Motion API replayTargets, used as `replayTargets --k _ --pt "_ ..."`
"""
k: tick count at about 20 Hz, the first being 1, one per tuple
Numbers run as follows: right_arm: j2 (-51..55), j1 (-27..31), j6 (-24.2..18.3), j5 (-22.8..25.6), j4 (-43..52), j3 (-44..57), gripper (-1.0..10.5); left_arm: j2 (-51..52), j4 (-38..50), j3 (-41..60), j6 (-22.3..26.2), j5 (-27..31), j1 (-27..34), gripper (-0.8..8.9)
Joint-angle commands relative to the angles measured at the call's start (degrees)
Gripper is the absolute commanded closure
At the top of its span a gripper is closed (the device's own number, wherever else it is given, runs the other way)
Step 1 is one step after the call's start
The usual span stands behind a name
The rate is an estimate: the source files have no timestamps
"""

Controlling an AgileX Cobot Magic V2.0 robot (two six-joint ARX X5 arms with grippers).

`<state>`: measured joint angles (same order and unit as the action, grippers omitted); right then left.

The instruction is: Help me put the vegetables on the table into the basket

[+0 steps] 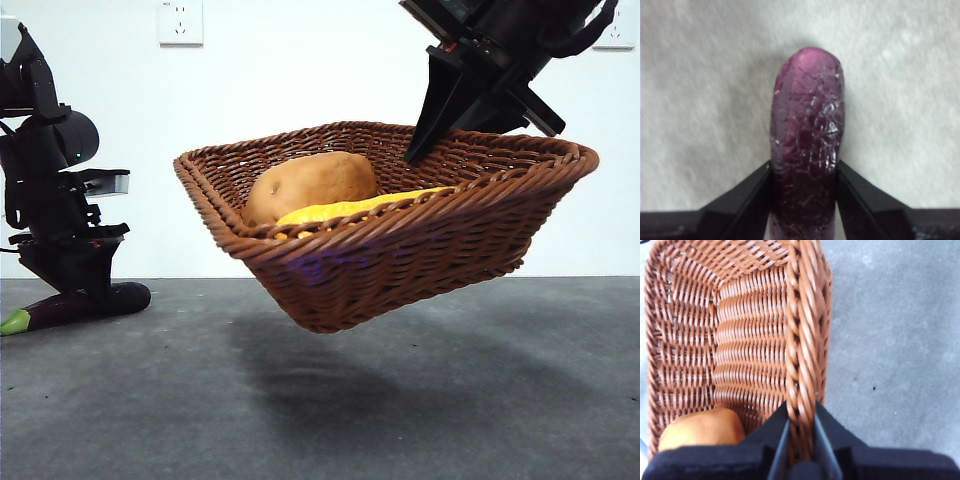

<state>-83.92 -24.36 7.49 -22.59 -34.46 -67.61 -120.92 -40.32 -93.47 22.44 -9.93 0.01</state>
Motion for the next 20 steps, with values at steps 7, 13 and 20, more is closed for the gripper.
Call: replayTargets --k 7,13,20 --pt "0.39 0.04 0.00 1.90 -1.95 -0.63 9.6 16.37 -8.63 0.28 -0.09 -18.86 4.57 8.19" --pt "-3.17 0.00 -0.22 -3.10 -2.23 -0.63 9.6 37.00 -18.73 0.28 15.65 -11.41 -12.20 8.19" --pt "-3.23 -1.01 -2.29 -10.49 -4.35 -0.63 9.6 37.92 -29.07 0.35 24.74 4.98 -38.34 8.20"
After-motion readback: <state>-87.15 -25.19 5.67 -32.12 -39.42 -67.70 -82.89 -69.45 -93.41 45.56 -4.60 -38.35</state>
